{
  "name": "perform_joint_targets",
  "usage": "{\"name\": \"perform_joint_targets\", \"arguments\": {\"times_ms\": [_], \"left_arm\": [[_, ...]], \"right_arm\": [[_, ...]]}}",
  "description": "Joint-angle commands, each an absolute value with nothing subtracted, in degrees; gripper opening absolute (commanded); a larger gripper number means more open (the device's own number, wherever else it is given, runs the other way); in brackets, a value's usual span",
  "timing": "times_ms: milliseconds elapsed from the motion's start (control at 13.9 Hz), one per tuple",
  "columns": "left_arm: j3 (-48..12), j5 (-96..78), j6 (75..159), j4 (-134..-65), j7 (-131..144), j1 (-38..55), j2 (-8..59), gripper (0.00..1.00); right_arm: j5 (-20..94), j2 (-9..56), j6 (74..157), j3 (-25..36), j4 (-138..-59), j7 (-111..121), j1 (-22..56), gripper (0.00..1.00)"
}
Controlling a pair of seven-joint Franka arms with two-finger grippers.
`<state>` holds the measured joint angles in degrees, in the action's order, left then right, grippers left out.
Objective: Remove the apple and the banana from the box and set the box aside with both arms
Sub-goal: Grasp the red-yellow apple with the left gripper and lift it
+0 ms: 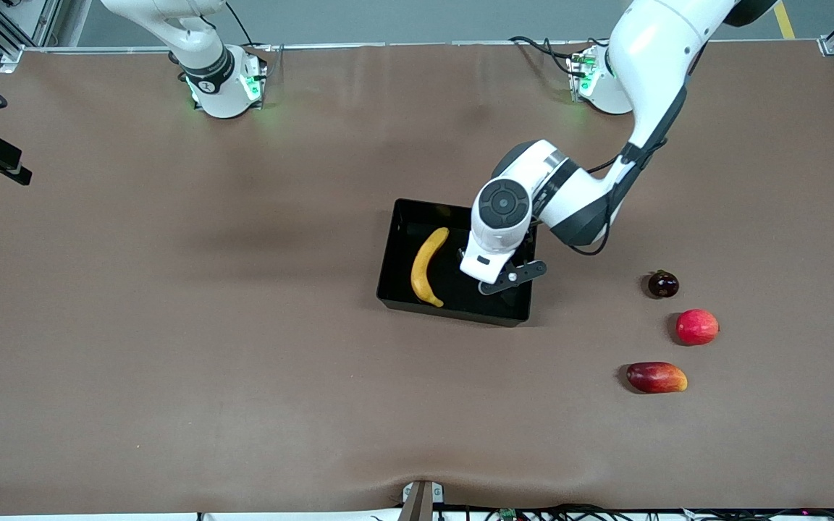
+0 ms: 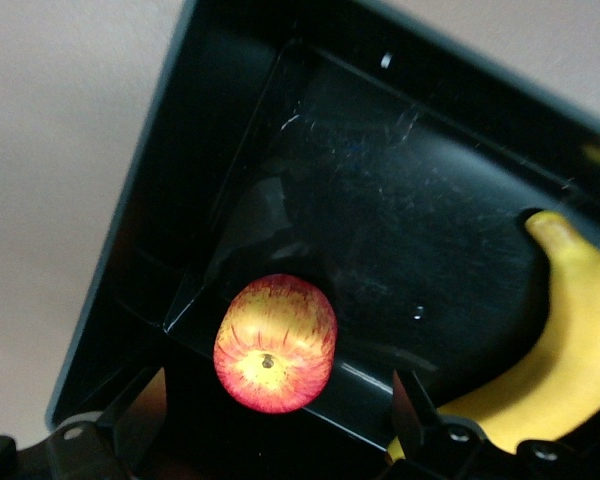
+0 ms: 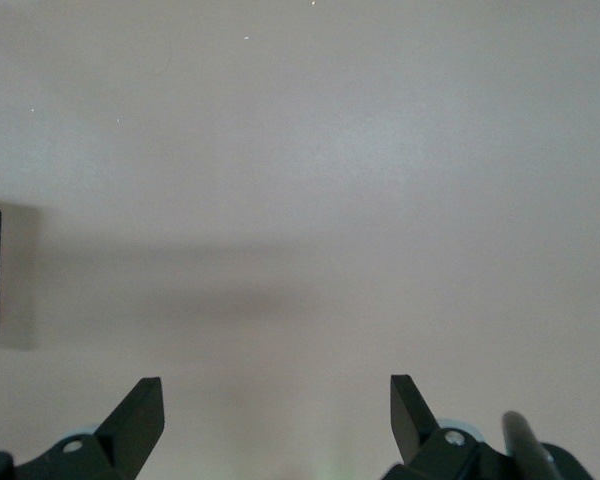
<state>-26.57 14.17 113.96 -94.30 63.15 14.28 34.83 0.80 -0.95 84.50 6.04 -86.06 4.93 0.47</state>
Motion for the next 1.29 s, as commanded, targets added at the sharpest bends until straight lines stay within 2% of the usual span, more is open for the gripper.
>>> {"name": "perform_joint_targets", "arguments": {"times_ms": [0,430,717,789,861,932,1004,1219], "left_arm": [[-26.54,16.69,114.35,-96.41,64.42,14.24,34.72,1.0],[-26.46,18.19,119.35,-97.12,67.67,15.2,38.14,1.0],[-26.37,20.91,121.63,-100.62,69.96,14.94,39.2,1.0],[-26.37,20.92,121.9,-101.24,69.96,14.85,39.11,0.86],[-26.37,20.92,121.9,-101.34,70.22,14.85,38.94,0.57],[-26.37,20.92,121.9,-101.16,70.22,15.03,38.76,0.23],[-26.45,20.83,121.73,-100.55,70.22,15.2,38.59,0.0],[-26.72,20.83,121.2,-100.28,69.96,15.12,35.09,0.0]], "right_arm": [[0.44,-0.88,84.11,5.27,-85.61,5.36,-0.7,1.0],[0.44,-0.79,84.02,5.36,-85.69,5.36,-1.23,1.0],[0.44,-0.44,84.11,5.27,-85.61,5.36,-1.41,1.0],[0.44,-0.53,84.11,5.27,-85.61,5.36,-1.41,1.0],[0.44,-0.44,84.2,5.27,-85.61,5.36,-1.41,1.0],[0.35,-0.44,84.2,5.27,-85.52,5.36,-1.49,1.0],[0.35,-0.44,84.2,5.27,-85.52,5.36,-1.49,1.0],[0.44,-0.44,84.37,5.27,-85.52,5.19,-1.41,1.0]]}}
